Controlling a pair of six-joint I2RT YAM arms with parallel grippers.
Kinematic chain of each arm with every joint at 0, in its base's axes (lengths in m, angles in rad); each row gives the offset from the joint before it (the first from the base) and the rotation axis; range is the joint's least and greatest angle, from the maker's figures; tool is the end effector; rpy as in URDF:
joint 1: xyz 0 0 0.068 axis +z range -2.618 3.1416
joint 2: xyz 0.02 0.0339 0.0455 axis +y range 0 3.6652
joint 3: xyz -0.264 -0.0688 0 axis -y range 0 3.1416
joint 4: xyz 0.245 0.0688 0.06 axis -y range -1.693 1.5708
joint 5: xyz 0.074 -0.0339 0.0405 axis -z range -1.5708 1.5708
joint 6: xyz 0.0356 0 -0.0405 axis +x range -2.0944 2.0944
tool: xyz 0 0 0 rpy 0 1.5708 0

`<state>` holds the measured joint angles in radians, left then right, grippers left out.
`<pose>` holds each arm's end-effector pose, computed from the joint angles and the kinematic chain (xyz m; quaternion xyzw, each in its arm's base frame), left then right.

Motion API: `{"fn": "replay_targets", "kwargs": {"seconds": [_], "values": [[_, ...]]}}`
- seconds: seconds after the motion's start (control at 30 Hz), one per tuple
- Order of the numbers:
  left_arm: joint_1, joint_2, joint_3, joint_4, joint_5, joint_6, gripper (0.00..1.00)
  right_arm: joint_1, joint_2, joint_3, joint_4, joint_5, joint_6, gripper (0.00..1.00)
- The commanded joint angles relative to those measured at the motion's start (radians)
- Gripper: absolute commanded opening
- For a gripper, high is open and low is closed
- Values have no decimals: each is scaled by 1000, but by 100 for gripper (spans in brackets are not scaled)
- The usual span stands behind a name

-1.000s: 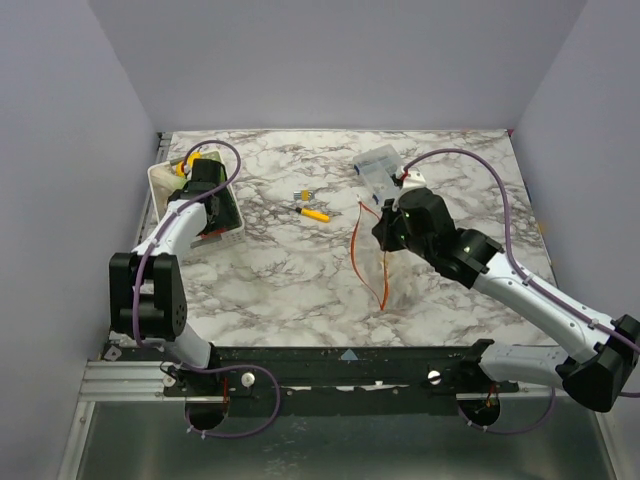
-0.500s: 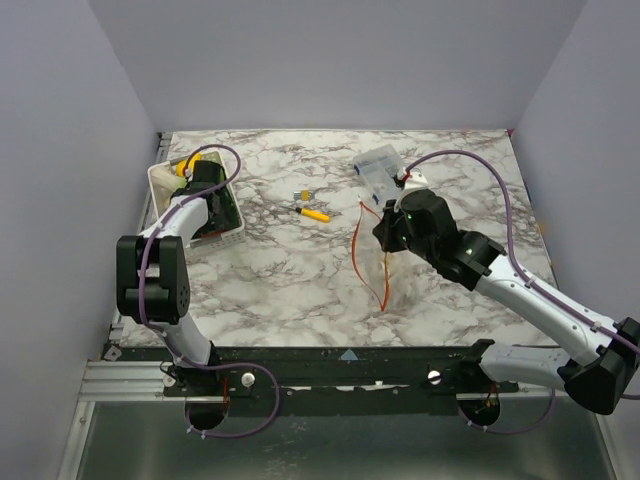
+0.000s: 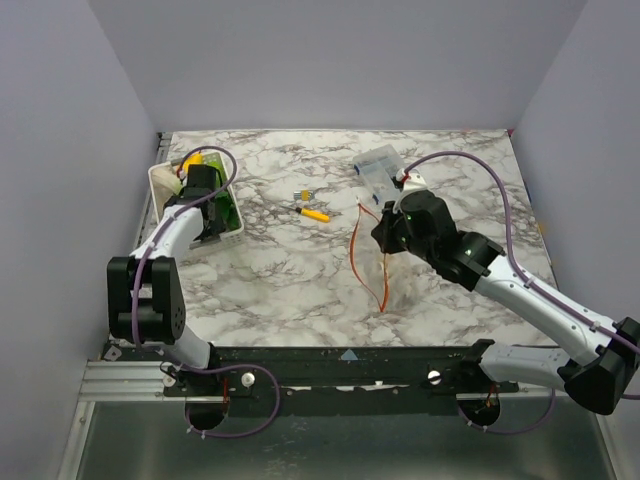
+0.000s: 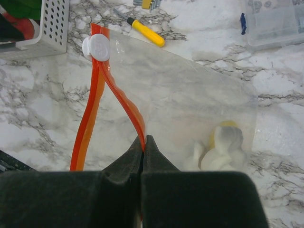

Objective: Place the food in the zip-top bag and seal the zipper

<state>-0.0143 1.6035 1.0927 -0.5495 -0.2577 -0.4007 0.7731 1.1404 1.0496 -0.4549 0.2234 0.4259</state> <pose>0.3248 0.0044 0.2153 -0.2161 0.9355 0.0701 0.2706 0.1860 0.1705 0.3345 -0.0958 0.8625 0.1948 0.4572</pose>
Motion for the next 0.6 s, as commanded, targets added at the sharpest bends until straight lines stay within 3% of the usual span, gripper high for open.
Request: {"fn": "replay_targets", "kwargs": {"seconds": [0.0,0.33,0.57], "values": [[5,-123,-30,-11,-19,-10,2,0,-8,-14,24,-32,12,1],[5,-325,-53,-111,56,-9,0,-1,9,-16,22,-55,29,1],[-16,-582,-72,-178,409,2,0,0,38,-2,23,-62,37,1]]}}
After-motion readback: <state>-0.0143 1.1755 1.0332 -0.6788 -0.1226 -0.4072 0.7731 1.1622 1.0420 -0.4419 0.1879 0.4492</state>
